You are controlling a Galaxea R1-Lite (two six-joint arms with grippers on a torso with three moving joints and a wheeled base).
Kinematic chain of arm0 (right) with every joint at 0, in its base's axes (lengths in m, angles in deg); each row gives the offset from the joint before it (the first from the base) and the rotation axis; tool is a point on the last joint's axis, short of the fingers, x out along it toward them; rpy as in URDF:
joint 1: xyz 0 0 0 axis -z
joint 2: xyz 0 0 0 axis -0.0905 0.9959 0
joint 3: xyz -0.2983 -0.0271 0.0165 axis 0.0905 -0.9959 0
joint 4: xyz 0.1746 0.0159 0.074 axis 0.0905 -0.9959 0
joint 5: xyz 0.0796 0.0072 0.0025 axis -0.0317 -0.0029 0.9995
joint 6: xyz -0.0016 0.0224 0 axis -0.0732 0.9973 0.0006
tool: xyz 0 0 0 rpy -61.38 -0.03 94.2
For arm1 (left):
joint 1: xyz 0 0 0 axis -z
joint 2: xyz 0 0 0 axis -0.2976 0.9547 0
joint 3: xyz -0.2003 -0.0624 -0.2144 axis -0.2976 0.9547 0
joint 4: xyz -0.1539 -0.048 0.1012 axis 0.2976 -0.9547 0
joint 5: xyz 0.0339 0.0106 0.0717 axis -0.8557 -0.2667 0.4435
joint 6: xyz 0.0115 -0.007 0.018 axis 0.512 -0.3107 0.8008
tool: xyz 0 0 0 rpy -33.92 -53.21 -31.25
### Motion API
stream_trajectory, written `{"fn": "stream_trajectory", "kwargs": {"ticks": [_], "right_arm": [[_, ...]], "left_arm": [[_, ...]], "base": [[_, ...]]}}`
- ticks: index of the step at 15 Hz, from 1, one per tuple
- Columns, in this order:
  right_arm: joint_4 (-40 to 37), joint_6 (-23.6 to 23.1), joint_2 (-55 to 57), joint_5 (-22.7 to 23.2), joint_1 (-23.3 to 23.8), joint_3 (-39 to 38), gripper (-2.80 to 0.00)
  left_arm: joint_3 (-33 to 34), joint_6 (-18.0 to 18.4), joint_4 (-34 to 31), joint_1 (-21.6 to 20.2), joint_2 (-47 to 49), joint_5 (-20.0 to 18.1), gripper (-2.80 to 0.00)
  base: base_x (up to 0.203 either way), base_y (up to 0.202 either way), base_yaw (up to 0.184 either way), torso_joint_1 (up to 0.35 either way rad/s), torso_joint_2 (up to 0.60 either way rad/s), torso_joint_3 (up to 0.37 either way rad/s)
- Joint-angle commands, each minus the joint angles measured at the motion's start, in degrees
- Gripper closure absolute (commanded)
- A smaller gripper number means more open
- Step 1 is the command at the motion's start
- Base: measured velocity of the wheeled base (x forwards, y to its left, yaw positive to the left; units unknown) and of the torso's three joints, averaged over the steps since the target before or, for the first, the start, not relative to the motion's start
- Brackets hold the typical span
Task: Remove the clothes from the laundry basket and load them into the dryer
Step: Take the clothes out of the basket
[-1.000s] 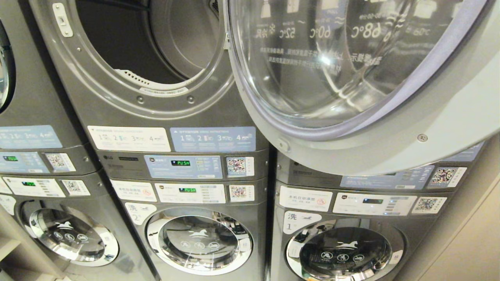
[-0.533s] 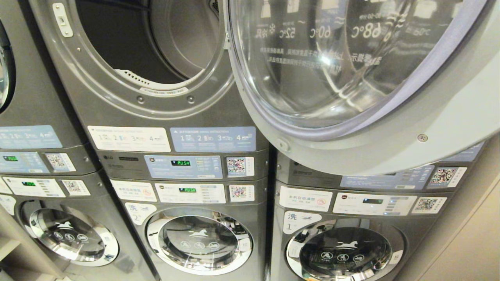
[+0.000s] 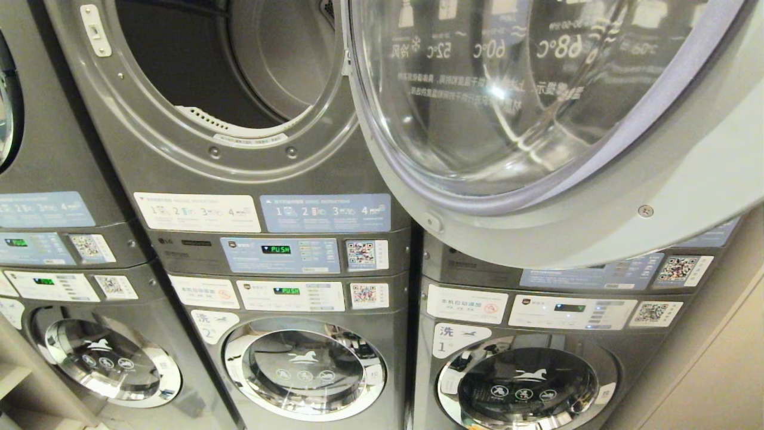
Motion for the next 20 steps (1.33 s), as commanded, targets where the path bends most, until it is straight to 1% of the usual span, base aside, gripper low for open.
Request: {"fn": "stream_trajectory", "kwargs": {"ticks": [1,20], "right_arm": [[0.0,-0.06,-0.01,0.03,-0.02,0.0,0.0],[0.0,-0.06,-0.01,0.03,-0.02,0.0,0.0]], "left_arm": [[0.09,0.02,-0.02,0.01,-0.11,0.0,0.0],[0.09,0.02,-0.02,0.0,-0.11,0.0,0.0]], "base": [[0.0,0.0,0.0,0.0,0.0,0.0],[0.0,0.0,0.0,0.0,0.0,0.0]]}}
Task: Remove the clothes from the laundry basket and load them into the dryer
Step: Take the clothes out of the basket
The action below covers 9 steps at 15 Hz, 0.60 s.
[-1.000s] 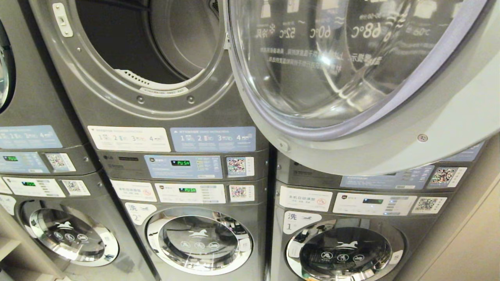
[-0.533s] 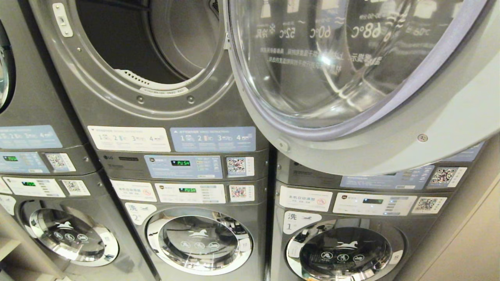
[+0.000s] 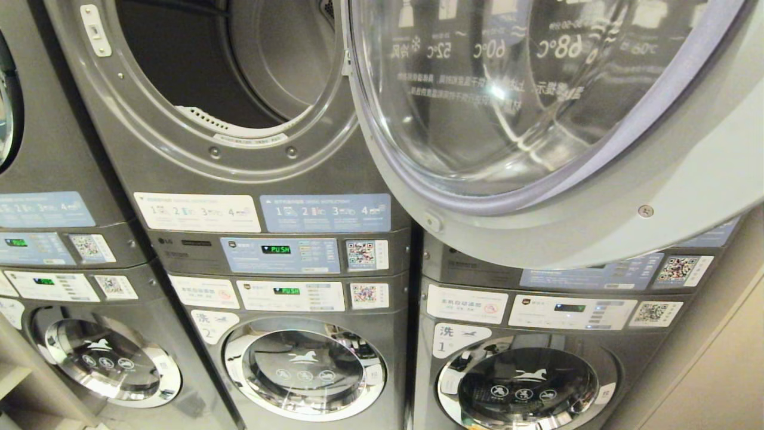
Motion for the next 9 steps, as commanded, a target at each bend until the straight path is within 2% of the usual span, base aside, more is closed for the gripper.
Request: {"fn": "stream_trajectory", "kwargs": {"ticks": [1,9], "right_arm": [[0.0,-0.05,-0.01,0.03,-0.02,0.0,0.0],[0.0,-0.05,-0.01,0.03,-0.02,0.0,0.0]], "left_arm": [[0.09,0.02,-0.01,0.07,-0.11,0.0,0.0],[0.09,0.02,-0.01,0.01,-0.11,0.0,0.0]], "base": [[0.0,0.0,0.0,0.0,0.0,0.0],[0.0,0.0,0.0,0.0,0.0,0.0]]}}
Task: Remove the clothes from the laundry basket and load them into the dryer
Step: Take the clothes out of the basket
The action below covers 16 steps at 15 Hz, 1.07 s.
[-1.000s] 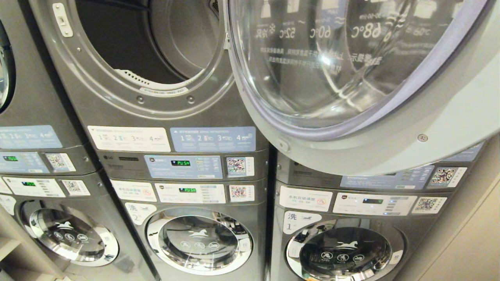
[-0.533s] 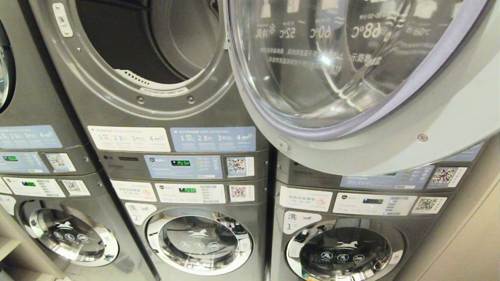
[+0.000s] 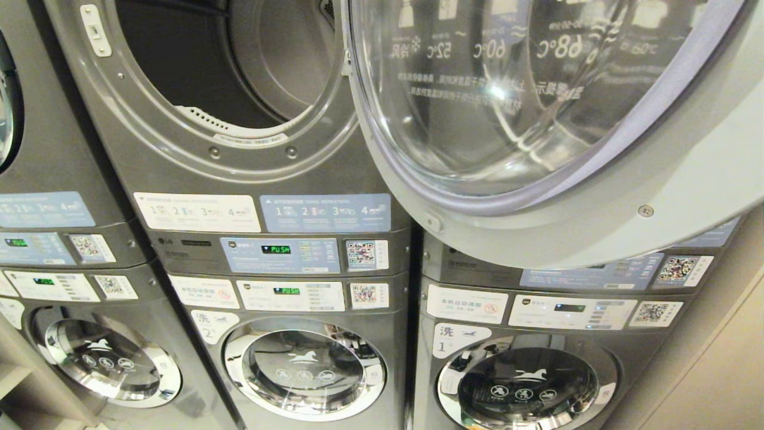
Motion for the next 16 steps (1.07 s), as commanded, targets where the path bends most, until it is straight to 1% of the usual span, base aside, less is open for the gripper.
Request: {"fn": "stream_trajectory", "kwargs": {"ticks": [1,4,6,8,10,12,16], "right_arm": [[0.0,-0.05,-0.01,0.03,-0.02,0.0,0.0],[0.0,-0.65,-0.01,0.21,-0.02,0.0,0.0],[0.0,0.05,-0.01,0.14,-0.02,0.0,0.0],[0.0,-0.35,-0.01,0.33,-0.02,-0.06,0.0],[-0.01,0.2,-0.01,0.03,-0.02,0.0,0.0],[0.0,0.04,-0.01,0.11,-0.02,0.0,0.0],[0.0,0.83,-0.01,0.03,-0.02,0.0,0.0]], "left_arm": [[0.08,0.02,-0.01,0.03,-0.11,0.0,0.0],[0.09,0.02,-0.01,0.04,-0.11,0.0,0.0],[0.09,0.02,-0.01,-0.01,-0.11,0.0,0.0],[0.09,0.1,-0.01,0.04,-0.11,0.0,0.0],[0.09,0.8,-0.01,-0.01,-0.11,-0.26,0.0],[0.09,0.39,-0.01,-0.03,-0.11,-0.09,0.0],[0.09,0.98,-0.1,-0.05,-0.11,-0.26,0.0]], "base": [[0.0,0.0,0.0,0.0,0.0,0.0],[0.0,0.0,0.0,0.0,0.0,0.0],[0.0,0.0,0.0,0.0,0.0,0.0],[0.0,0.0,0.0,0.0,0.0,0.0],[0.0,0.0,0.0,0.0,0.0,0.0],[0.0,0.0,0.0,0.0,0.0,0.0],[0.0,0.0,0.0,-0.064,0.12,0.063]]}}
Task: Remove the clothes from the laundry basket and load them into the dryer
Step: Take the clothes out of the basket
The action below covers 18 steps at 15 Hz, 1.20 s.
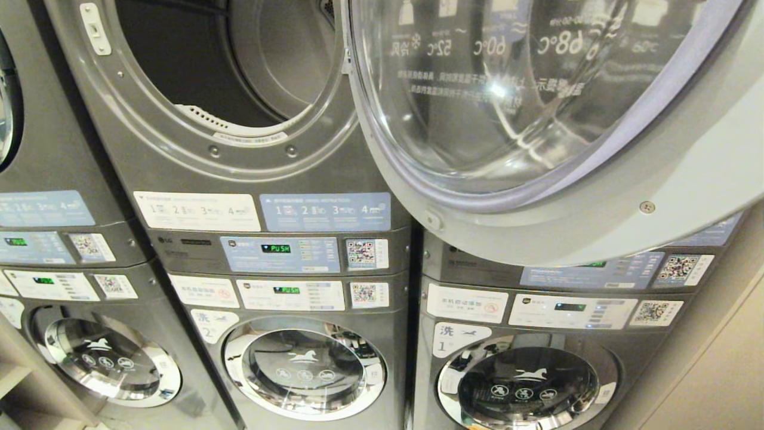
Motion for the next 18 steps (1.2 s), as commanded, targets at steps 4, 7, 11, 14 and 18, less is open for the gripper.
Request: {"fn": "stream_trajectory", "kwargs": {"ticks": [4,7,11,14,18], "right_arm": [[0.0,0.75,-0.03,-0.1,-0.02,0.0,0.0],[0.09,1.11,-0.03,-0.19,-0.02,0.09,0.0],[0.09,2.86,-0.03,-1.77,-0.02,0.0,0.0],[0.09,2.86,-0.03,-1.77,-0.02,0.0,0.0],[0.09,2.86,-0.03,-1.77,-0.02,0.0,0.0]], "left_arm": [[0.08,0.12,-0.02,0.04,-0.11,-0.03,0.0],[0.08,-0.2,0.06,0.03,-0.11,0.06,0.0],[0.09,-0.65,0.06,-0.05,-0.11,0.24,0.0],[0.09,-0.92,0.06,-0.05,-0.11,0.24,0.0],[0.09,-1.42,0.06,-0.03,-0.11,0.24,0.0]], "base": [[0.0,0.0,0.0,-0.062,0.13,0.07],[0.0,0.0,0.0,-0.054,0.13,0.062],[0.0,0.0,0.0,-0.052,0.12,0.058],[0.0,0.0,0.0,-0.053,0.12,0.065],[0.0,0.0,0.0,-0.054,0.12,0.065]]}}
